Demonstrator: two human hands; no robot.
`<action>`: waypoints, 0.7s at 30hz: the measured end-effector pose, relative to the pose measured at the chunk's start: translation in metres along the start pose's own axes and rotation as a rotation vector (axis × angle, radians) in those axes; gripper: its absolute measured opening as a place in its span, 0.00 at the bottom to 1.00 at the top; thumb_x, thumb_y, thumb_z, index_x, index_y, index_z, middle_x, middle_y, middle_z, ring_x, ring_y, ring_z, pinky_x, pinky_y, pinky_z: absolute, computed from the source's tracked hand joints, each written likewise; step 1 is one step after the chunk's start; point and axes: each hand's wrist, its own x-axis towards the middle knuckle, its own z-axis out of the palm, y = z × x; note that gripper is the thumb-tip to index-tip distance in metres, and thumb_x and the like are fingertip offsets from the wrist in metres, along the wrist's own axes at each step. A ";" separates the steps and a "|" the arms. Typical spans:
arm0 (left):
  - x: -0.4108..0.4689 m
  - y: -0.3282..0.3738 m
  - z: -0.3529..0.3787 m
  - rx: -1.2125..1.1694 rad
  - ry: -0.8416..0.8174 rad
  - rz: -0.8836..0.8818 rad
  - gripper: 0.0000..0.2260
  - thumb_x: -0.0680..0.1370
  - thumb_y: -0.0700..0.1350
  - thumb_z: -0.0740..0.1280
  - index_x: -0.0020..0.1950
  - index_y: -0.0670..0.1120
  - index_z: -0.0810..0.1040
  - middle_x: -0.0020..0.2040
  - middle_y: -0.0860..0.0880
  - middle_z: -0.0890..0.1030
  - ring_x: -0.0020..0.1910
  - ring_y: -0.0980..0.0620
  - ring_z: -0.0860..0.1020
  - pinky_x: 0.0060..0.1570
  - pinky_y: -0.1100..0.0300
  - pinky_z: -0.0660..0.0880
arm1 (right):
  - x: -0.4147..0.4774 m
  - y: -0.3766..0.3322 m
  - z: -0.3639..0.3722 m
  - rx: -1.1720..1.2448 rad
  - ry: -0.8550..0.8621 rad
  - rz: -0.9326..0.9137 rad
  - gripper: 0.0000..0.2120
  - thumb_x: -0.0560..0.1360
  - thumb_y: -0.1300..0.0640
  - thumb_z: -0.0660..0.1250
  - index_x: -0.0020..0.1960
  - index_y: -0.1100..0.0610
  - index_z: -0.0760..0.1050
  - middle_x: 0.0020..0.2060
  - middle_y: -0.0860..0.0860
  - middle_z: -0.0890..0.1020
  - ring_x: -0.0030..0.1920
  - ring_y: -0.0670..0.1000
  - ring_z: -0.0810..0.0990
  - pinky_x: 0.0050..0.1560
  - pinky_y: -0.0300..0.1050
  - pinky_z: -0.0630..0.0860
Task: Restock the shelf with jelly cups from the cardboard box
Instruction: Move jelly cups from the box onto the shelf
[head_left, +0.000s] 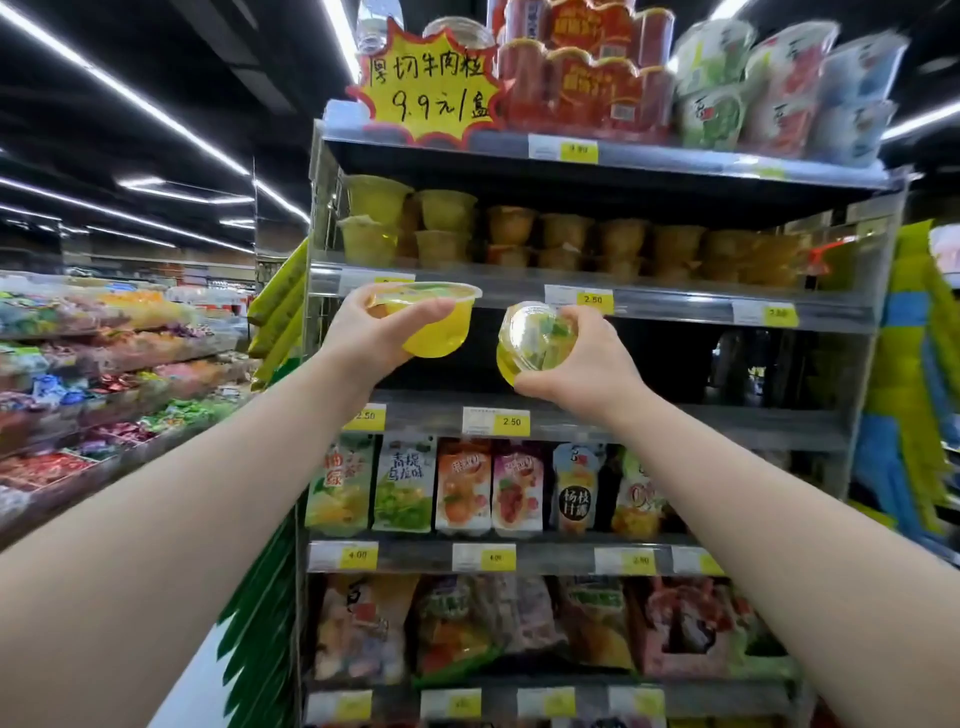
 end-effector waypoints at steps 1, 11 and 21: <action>0.009 0.002 -0.001 0.006 0.017 0.013 0.40 0.51 0.59 0.79 0.60 0.49 0.73 0.55 0.48 0.81 0.52 0.51 0.82 0.50 0.56 0.79 | 0.010 -0.002 -0.001 0.007 0.029 -0.029 0.44 0.63 0.52 0.78 0.73 0.54 0.59 0.65 0.52 0.68 0.58 0.49 0.69 0.54 0.41 0.68; 0.107 0.002 -0.011 -0.040 0.099 0.156 0.46 0.51 0.61 0.80 0.64 0.45 0.74 0.58 0.45 0.80 0.56 0.47 0.80 0.54 0.49 0.79 | 0.121 -0.007 0.004 0.088 0.265 -0.131 0.31 0.67 0.50 0.76 0.67 0.52 0.68 0.55 0.47 0.72 0.53 0.46 0.70 0.49 0.39 0.66; 0.171 -0.001 -0.002 -0.100 0.120 0.233 0.44 0.52 0.58 0.80 0.64 0.44 0.73 0.57 0.44 0.80 0.53 0.48 0.82 0.52 0.52 0.80 | 0.218 0.009 0.022 0.037 0.306 -0.215 0.19 0.66 0.48 0.77 0.53 0.51 0.77 0.57 0.50 0.74 0.56 0.49 0.74 0.53 0.43 0.72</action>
